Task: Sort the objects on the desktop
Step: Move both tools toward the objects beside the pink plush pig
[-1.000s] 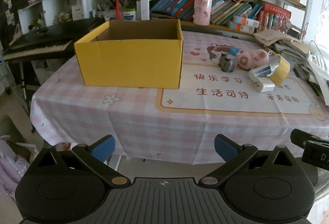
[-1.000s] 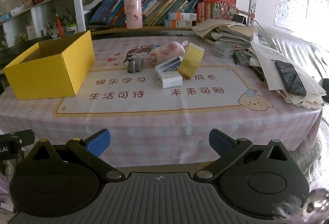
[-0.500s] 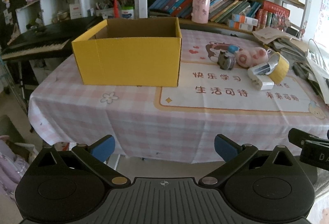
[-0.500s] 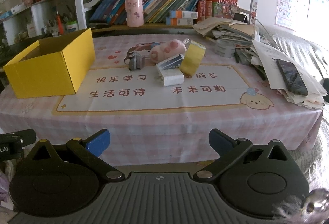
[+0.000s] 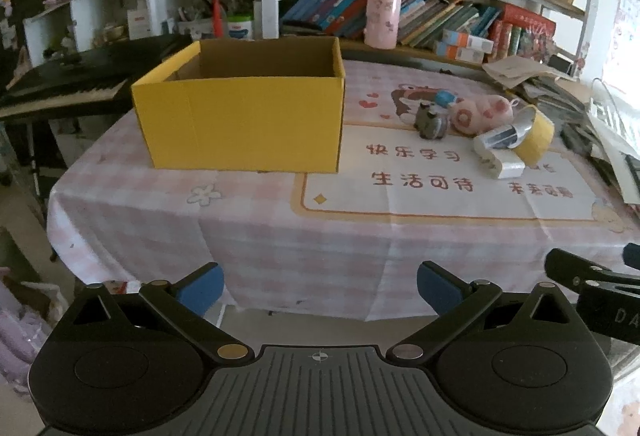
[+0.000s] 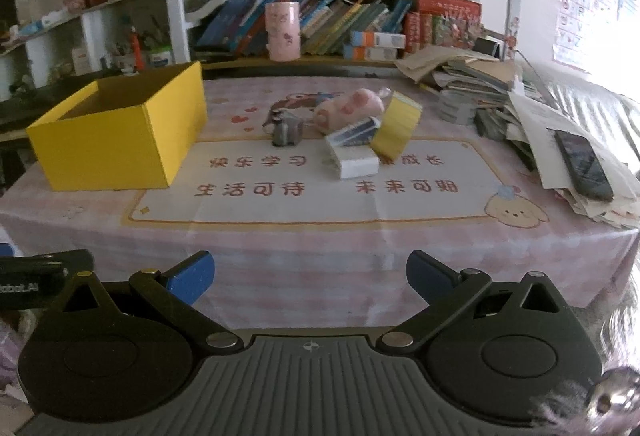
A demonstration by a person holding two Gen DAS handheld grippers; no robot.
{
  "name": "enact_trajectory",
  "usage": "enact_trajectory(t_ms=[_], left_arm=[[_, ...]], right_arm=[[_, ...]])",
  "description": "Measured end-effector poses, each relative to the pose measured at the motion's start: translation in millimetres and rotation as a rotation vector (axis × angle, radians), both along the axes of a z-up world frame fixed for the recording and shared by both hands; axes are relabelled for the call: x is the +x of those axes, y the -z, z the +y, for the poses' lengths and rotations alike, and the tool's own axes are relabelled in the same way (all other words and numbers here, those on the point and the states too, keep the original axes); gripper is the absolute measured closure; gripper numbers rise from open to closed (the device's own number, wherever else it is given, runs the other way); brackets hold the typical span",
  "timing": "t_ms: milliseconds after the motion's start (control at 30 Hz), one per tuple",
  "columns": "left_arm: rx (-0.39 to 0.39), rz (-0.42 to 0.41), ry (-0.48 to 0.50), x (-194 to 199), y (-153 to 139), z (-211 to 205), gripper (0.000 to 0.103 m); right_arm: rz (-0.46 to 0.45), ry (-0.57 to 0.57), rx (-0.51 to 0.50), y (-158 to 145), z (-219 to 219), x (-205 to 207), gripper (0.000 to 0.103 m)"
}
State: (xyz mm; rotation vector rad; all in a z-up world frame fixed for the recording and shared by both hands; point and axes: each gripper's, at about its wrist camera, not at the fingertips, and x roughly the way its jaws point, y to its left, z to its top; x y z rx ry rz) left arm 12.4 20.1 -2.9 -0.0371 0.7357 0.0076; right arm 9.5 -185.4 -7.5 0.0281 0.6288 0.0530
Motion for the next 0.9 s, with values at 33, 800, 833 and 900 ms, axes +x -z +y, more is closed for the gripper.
enact_trajectory(t_ms=[33,800,833,900], left_arm=[[0.002,-0.003,0.002,-0.1,-0.6,0.0,0.0],[-0.077,0.002,0.042,6.9,-0.2,4.9,0.0],[-0.078,0.002,0.045,7.5,-0.3,4.8,0.0],[-0.084,0.007,0.052,9.5,0.2,3.5,0.0]], right_arm=[[-0.003,-0.008,0.008,-0.5,0.3,-0.1,0.0],[-0.016,-0.026,-0.019,-4.3,5.1,0.2,0.0],[-0.012,-0.022,-0.024,-4.0,5.1,1.0,0.0],[-0.007,-0.012,-0.027,-3.5,3.3,2.2,0.0]])
